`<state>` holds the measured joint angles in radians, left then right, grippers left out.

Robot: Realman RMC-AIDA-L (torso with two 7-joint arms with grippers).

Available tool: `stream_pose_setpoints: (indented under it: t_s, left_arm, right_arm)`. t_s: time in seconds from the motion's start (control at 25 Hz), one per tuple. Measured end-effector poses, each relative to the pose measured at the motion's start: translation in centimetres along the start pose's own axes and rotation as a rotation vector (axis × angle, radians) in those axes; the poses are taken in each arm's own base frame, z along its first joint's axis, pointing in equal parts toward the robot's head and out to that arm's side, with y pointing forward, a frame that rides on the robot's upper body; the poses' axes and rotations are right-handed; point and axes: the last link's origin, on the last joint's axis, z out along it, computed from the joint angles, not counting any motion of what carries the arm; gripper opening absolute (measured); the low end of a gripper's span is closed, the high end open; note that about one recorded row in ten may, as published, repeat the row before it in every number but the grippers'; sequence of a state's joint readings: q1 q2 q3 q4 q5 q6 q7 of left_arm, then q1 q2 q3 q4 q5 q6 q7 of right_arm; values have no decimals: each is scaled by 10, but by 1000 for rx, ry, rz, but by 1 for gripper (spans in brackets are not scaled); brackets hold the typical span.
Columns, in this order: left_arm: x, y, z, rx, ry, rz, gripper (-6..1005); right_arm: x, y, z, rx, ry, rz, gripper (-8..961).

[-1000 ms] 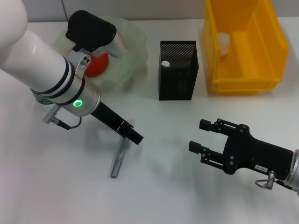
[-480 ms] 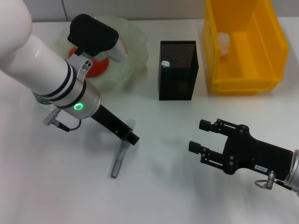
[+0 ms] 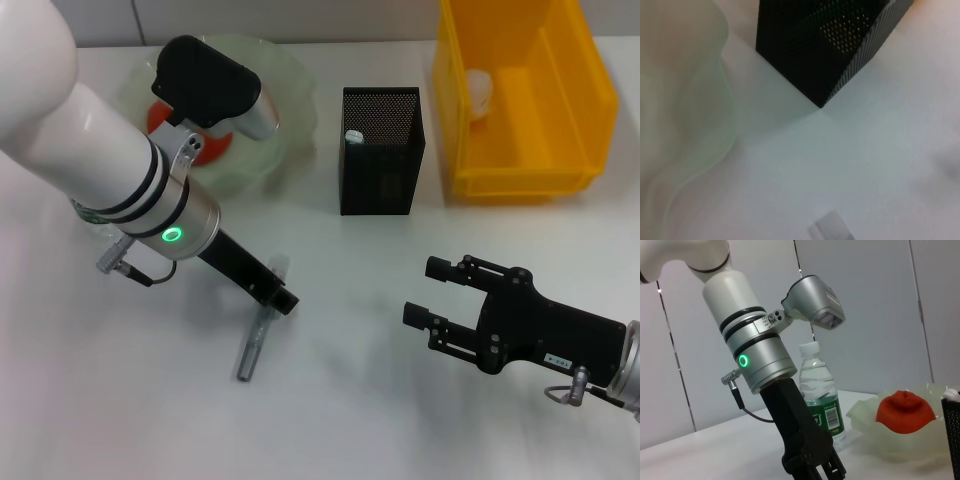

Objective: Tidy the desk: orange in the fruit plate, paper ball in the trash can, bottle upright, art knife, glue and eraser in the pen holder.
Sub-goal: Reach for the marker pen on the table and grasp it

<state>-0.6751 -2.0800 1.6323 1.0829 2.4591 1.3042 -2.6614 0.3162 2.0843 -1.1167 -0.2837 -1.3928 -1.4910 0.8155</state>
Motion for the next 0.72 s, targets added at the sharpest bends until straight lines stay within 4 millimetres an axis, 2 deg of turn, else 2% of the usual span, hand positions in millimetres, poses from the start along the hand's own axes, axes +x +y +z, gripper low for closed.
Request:
stream_pose_setpoints:
  t_s: [0.72]
  left_arm:
    - [-2, -5, 2, 35, -10, 12, 405]
  right_arm:
    - [-2, -2, 4, -6, 3, -1, 650]
